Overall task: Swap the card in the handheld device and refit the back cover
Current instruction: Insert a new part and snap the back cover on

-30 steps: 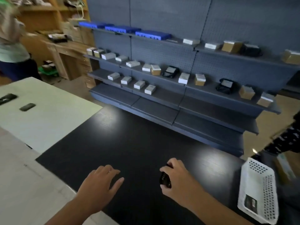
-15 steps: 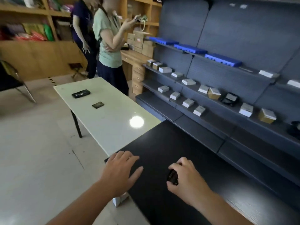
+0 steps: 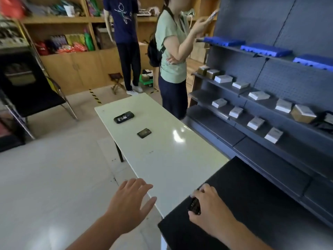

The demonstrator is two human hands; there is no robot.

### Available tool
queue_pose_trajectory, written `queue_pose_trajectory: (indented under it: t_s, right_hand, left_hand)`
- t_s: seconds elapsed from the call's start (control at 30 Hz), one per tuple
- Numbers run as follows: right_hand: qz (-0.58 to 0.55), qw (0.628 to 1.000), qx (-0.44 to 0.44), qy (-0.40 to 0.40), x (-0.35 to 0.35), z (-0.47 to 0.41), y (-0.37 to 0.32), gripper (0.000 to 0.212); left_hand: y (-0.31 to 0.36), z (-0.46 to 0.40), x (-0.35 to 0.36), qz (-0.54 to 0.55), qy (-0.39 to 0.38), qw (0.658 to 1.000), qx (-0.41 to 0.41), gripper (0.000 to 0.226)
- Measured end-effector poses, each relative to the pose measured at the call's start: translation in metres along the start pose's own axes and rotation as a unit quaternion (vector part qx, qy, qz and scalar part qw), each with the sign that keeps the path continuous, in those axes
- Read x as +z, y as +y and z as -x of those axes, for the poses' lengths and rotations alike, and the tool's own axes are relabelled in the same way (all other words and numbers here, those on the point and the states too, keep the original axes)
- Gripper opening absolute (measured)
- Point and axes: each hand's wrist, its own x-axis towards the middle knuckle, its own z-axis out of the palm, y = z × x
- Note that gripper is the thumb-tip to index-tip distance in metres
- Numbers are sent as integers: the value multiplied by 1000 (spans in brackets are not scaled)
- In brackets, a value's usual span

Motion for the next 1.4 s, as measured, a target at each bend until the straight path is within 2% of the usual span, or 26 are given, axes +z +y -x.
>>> queue_pose_trajectory:
  t_s: [0.23,0.57,0.77,0.97,1.07,1.23,1.4]
  right_hand:
    - [11,998,-33,-47,7,-127,-65,40]
    - [11,999,15,-32,13,-319,-185,37]
    - [-3,1000,25,-16,24,-410,-247,39]
    - [-1,999,44,-7,41,-522,-268,45]
    - [19,998,62,-18,47,-572,-271,44]
    - [-13,998,65,-14,53,-625,-285,35]
    - [11,992,122,-16,53,-657,-284,41]
  left_hand:
    - [-127,-62,-16,-5,33,999,-35,43]
    - [-328,-172,-33,11,77,997,-12,45]
    - [-430,-238,-42,10,49,999,0,44]
    - [-505,-331,-21,-4,35,999,35,49]
    - [-537,-368,-12,-5,7,1000,30,49]
    - [-594,-416,-5,-18,-45,998,35,48]
    - [-606,-478,26,-6,-125,990,69,44]
